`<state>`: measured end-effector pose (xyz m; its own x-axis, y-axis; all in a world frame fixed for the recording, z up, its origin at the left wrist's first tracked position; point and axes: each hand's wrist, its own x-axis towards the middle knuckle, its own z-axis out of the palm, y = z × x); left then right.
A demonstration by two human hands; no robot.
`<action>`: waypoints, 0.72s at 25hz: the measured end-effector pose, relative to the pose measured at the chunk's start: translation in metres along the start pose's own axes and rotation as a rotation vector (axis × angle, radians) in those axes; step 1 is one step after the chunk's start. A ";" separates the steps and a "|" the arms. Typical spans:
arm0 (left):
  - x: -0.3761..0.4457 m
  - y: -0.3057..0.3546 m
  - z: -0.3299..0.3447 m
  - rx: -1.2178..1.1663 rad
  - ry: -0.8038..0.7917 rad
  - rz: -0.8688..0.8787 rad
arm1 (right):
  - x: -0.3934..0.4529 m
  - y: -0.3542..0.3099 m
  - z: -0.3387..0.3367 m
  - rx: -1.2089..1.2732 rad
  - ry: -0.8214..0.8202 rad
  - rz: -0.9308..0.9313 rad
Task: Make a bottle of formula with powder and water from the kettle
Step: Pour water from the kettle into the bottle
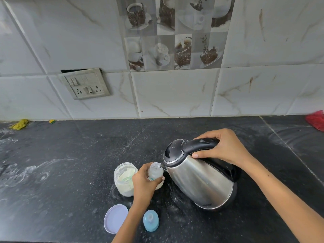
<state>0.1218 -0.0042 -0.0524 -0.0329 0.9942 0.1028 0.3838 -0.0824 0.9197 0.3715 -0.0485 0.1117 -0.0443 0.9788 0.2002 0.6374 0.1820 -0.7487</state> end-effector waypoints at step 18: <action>-0.013 0.031 0.008 -0.123 -0.014 0.027 | -0.043 0.074 0.001 0.394 0.384 -0.063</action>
<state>0.1410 -0.0188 -0.0284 -0.0109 0.9923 0.1237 0.2680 -0.1163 0.9564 0.4204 -0.0770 0.0471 0.2574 0.8735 0.4132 0.3029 0.3331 -0.8929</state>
